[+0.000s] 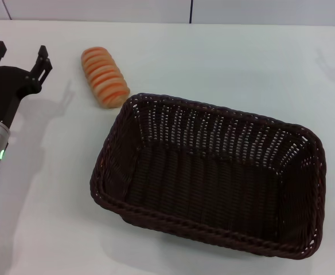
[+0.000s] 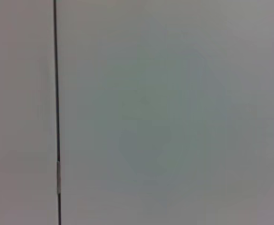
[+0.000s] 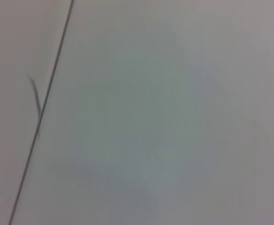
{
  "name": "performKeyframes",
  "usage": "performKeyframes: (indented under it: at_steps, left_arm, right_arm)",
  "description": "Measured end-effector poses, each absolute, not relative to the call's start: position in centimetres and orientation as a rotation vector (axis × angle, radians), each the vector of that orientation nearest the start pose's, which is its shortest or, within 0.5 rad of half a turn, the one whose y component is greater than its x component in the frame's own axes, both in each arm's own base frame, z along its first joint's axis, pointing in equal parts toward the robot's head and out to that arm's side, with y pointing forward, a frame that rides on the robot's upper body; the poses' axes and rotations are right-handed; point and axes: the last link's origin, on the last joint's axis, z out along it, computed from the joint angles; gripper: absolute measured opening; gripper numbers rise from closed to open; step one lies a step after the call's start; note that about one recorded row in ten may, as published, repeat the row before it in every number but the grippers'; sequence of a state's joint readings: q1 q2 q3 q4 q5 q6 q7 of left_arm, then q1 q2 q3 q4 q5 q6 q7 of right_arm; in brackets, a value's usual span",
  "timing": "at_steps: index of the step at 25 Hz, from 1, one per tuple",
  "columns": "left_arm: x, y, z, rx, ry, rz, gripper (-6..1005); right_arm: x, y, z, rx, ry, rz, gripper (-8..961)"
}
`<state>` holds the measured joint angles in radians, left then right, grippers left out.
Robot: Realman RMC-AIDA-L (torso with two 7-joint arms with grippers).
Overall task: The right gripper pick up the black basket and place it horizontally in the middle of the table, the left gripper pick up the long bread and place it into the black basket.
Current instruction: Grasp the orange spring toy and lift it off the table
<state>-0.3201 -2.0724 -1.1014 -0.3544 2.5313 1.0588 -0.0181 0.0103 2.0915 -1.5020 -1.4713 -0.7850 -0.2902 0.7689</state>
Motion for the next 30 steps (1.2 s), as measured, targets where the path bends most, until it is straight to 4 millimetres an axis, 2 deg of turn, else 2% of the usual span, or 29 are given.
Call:
performKeyframes:
  at_steps: [3, 5, 6, 7, 8, 9, 10, 11, 12, 15, 16, 19, 22, 24, 25, 26, 30]
  left_arm:
    - [-32.5, 32.3, -1.6, -1.588, -0.484, -0.615, 848]
    - [-32.6, 32.3, -1.6, -1.588, -0.483, -0.612, 848]
    - [-32.7, 32.2, -1.6, -1.588, -0.484, -0.608, 848]
    - [-32.7, 32.2, -1.6, -1.588, -0.484, -0.608, 848]
    - [-32.7, 32.1, -1.5, -1.587, -0.484, -0.606, 848]
    - [-32.7, 32.1, -1.5, -1.587, -0.484, -0.606, 848]
    - [-32.8, 32.1, -1.5, -1.587, -0.484, -0.606, 848]
    - [-32.6, 32.2, -1.5, -1.586, -0.478, -0.609, 848]
    - [-32.5, 32.3, -1.5, -1.588, -0.474, -0.610, 848]
    - [-31.8, 32.9, -1.6, -1.602, -0.460, -0.609, 847]
    - [-31.0, 33.6, -1.8, -1.631, -0.468, -0.618, 847]
    - [-29.8, 34.6, -1.8, -1.680, -0.493, -0.616, 848]
    - [-27.5, 36.6, -1.5, -1.775, -0.586, -0.560, 848]
    - [-25.7, 38.2, -1.4, -1.856, -0.740, -0.428, 848]
    - [-25.7, 38.2, -1.4, -1.856, -0.740, -0.428, 849]
    - [-24.7, 39.0, -1.5, -1.900, -0.825, -0.338, 849]
    - [-23.3, 40.4, -2.2, -1.965, -0.915, -0.219, 849]
  right_arm:
    - [23.9, 34.6, 10.7, -1.607, 0.270, 0.594, 842]
    - [25.3, 33.1, 11.2, -1.525, 0.249, 0.714, 840]
    - [26.6, 31.4, 11.4, -1.416, 0.217, 0.785, 841]
    - [26.6, 31.4, 11.4, -1.416, 0.217, 0.785, 841]
    - [28.3, 29.9, 11.2, -1.316, 0.231, 0.805, 842]
    - [28.3, 29.9, 11.2, -1.316, 0.231, 0.805, 843]
    - [29.3, 29.2, 11.0, -1.273, 0.251, 0.809, 843]
    - [31.8, 27.9, 10.6, -1.190, 0.321, 0.831, 844]
    - [31.8, 27.9, 10.6, -1.190, 0.321, 0.831, 844]
    - [34.6, 26.2, 10.0, -1.105, 0.437, 0.923, 842]
    - [35.7, 25.3, 9.8, -1.083, 0.473, 0.950, 842]
    - [36.3, 24.6, 9.6, -1.071, 0.485, 0.955, 841]
    - [36.8, 24.0, 9.3, -1.075, 0.502, 0.952, 840]
    - [37.1, 23.6, 9.1, -1.075, 0.517, 0.950, 841]
    - [37.1, 23.6, 9.1, -1.075, 0.517, 0.950, 842]
    - [37.2, 23.5, 9.0, -1.073, 0.523, 0.954, 842]
    - [37.1, 23.4, 8.9, -1.078, 0.529, 0.964, 842]
